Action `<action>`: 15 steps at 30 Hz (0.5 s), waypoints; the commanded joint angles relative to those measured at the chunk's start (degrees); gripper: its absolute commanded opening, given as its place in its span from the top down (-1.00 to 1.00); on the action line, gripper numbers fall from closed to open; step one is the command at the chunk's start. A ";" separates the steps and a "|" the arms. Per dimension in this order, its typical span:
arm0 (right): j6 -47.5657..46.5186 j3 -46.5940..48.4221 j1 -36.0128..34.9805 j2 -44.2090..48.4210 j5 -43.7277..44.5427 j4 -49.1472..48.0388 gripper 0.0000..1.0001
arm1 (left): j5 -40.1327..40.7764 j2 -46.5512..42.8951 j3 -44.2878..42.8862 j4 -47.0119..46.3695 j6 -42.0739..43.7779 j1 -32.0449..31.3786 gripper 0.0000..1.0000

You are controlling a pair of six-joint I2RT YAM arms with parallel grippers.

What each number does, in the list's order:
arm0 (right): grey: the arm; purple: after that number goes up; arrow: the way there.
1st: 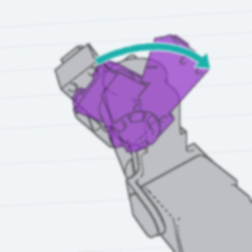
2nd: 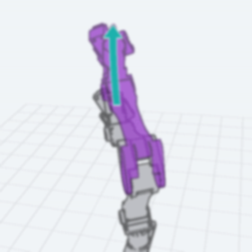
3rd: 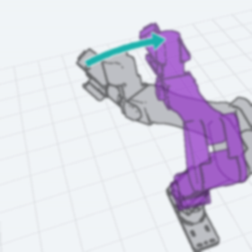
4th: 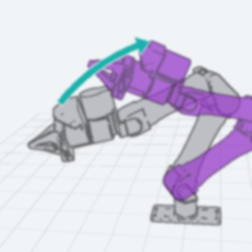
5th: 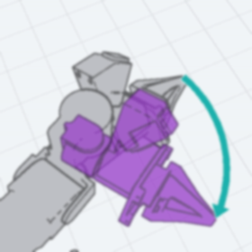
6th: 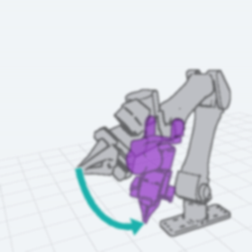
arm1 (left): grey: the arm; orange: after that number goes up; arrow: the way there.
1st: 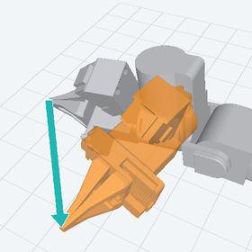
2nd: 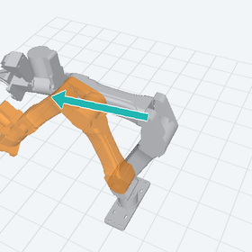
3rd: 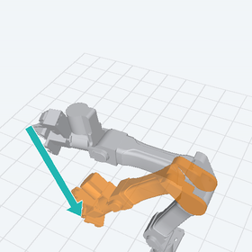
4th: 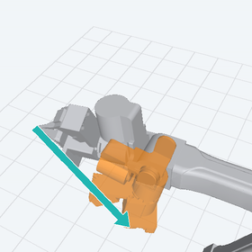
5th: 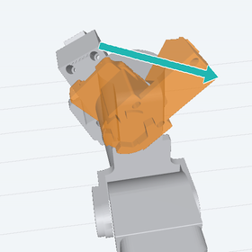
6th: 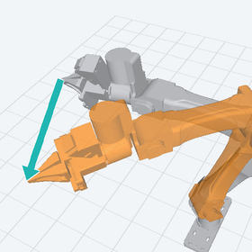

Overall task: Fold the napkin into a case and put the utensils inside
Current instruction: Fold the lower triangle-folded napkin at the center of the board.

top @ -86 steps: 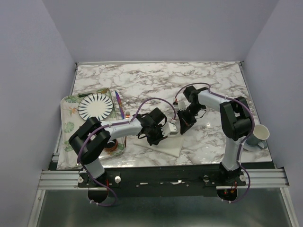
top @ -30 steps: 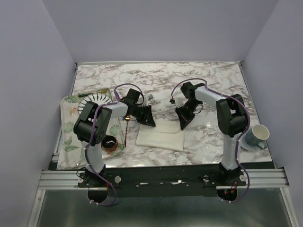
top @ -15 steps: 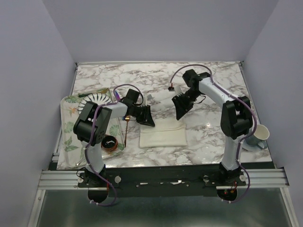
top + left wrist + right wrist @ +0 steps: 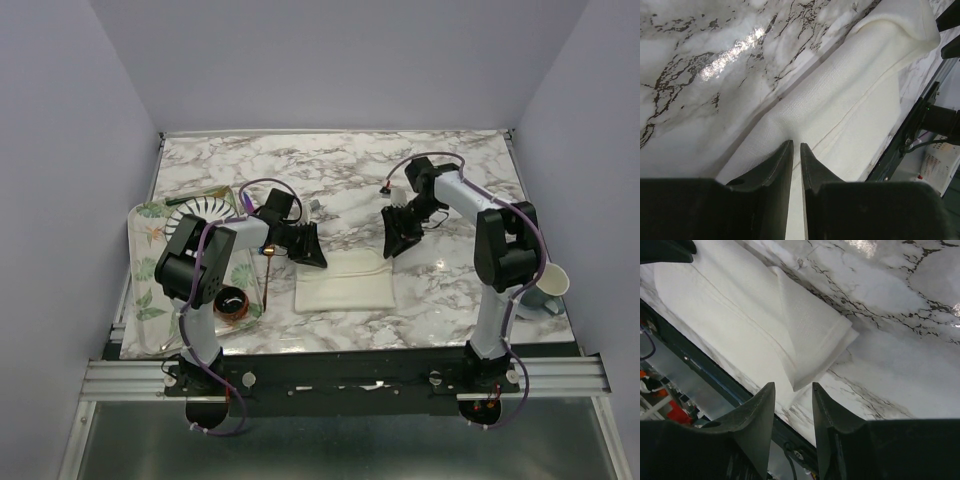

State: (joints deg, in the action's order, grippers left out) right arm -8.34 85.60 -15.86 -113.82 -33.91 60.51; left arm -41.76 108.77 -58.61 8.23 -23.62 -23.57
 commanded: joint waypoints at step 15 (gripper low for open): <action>3.77 -2.55 0.83 -3.51 1.39 -4.09 0.67 | 1.51 -2.76 2.80 -0.23 1.73 0.28 0.42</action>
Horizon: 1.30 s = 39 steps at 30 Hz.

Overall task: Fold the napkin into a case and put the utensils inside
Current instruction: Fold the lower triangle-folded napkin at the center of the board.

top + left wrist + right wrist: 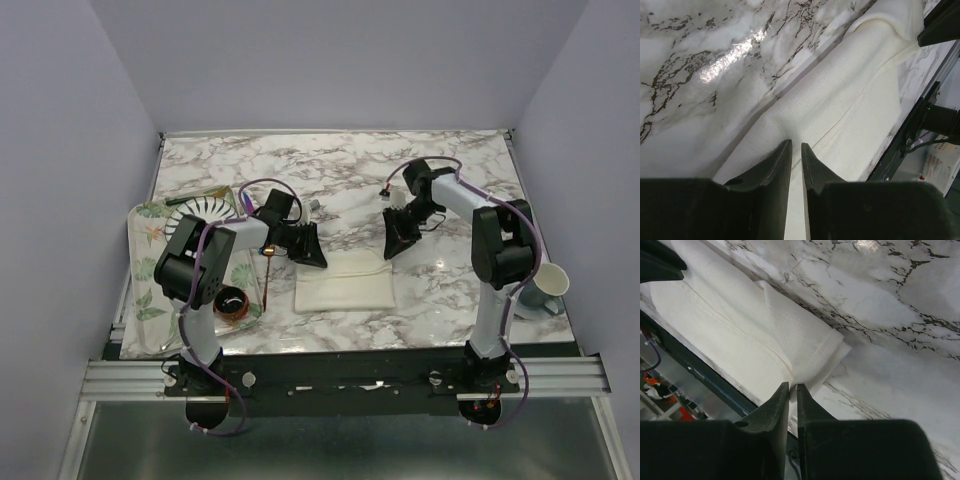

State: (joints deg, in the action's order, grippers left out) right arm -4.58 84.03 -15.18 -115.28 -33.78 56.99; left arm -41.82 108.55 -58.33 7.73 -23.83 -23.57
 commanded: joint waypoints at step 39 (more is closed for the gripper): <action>-0.69 -1.85 0.15 -4.42 2.06 2.07 0.44 | 22.22 -6.78 -1.18 9.06 34.39 -26.09 0.44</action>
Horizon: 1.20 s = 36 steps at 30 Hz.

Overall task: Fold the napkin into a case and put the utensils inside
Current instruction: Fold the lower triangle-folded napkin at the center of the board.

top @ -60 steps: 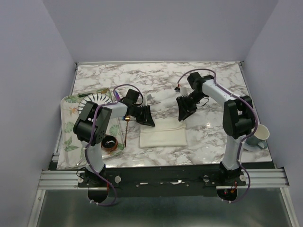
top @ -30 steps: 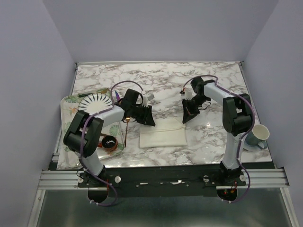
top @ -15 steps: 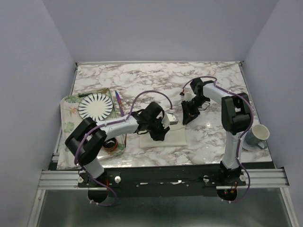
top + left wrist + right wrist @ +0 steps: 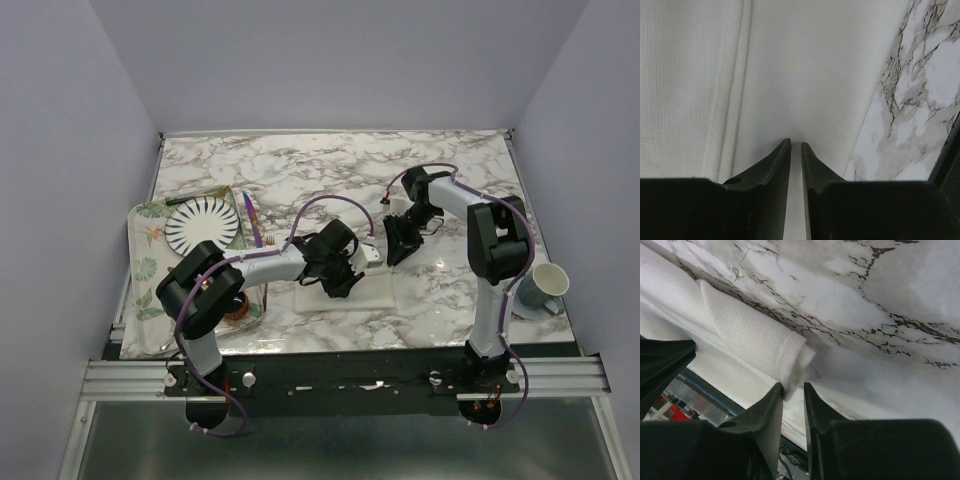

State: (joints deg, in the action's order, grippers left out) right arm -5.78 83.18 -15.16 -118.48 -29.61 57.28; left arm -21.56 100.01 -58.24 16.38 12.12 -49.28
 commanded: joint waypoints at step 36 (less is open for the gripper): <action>3.14 -4.25 0.13 -3.60 0.07 -2.69 0.99 | -15.87 -9.84 -1.26 -11.10 -25.87 12.16 -0.05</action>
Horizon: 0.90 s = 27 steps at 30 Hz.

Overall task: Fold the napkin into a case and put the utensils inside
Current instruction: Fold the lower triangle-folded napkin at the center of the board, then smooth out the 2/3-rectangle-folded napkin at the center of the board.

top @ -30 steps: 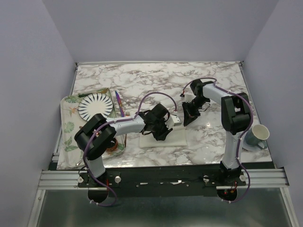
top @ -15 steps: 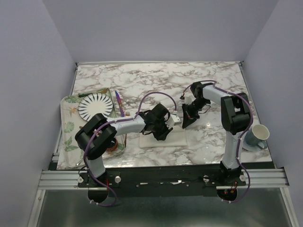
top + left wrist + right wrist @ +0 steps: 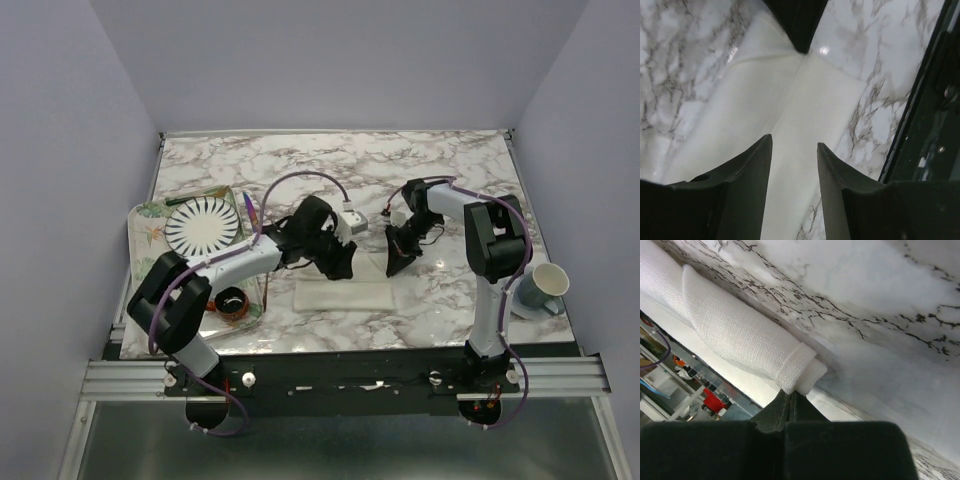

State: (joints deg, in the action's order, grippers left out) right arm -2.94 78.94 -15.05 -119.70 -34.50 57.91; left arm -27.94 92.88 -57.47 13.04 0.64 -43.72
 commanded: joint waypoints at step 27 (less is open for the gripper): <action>0.48 1.22 0.19 -3.79 5.41 -3.33 0.99 | -20.84 20.50 1.49 -53.64 -63.04 12.26 0.01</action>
State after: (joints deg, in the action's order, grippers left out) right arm -1.98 81.06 -15.03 -121.12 -33.63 59.05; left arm -47.37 112.92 -55.11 -33.32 -58.11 -30.61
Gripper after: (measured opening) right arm 0.013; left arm 0.522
